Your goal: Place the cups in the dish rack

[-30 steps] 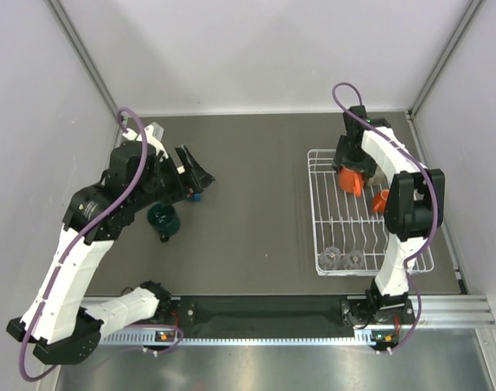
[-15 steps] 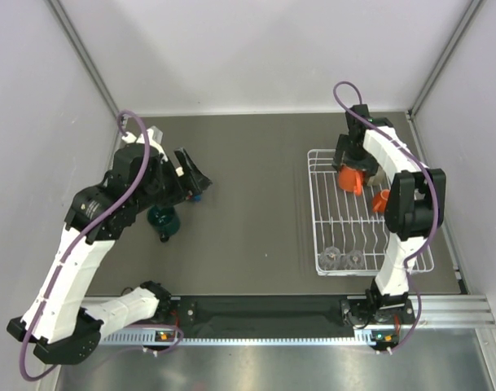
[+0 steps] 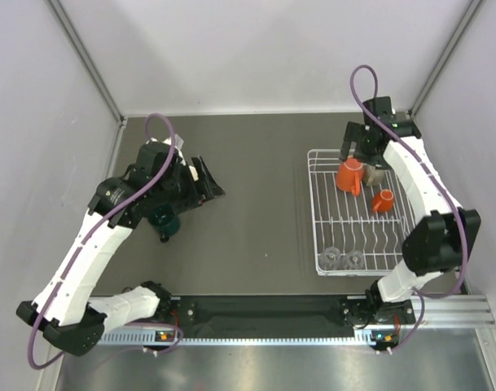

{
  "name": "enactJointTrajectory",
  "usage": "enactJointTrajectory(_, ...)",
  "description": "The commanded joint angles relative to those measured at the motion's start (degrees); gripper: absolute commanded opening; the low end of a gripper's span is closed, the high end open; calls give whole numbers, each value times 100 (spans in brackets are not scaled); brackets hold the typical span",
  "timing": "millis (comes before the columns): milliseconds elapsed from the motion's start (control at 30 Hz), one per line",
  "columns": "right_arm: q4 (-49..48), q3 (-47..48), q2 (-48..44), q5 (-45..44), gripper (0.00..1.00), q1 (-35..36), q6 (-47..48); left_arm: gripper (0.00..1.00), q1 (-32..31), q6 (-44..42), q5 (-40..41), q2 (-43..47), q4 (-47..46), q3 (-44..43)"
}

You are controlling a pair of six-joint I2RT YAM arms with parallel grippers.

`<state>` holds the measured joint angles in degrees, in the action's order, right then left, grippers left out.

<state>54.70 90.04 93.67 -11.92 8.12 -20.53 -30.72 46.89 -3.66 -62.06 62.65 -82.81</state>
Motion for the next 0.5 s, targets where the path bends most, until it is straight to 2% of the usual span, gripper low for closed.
enactJointTrajectory(0, 225, -153, -909, 260, 100, 365, 181, 76, 31, 92, -206, -78, -464, 115)
enactJointTrajectory(67, 287, -416, -1453, 339, 100, 760, 225, 75, 31, -22, -74, -209, -500, 107)
enactJointTrajectory(167, 559, -741, -1973, 462, 100, 1251, 77, 73, 40, -224, 609, -455, -535, 37)
enactJointTrajectory(300, 919, -1119, -3002, 998, 100, 1526, -240, 72, 48, -610, 1576, -946, -736, -95)
enactJointTrajectory(467, 1226, -1086, -4065, 1017, 100, 1561, -381, 72, 154, -1164, 2176, -1553, -1220, -349)
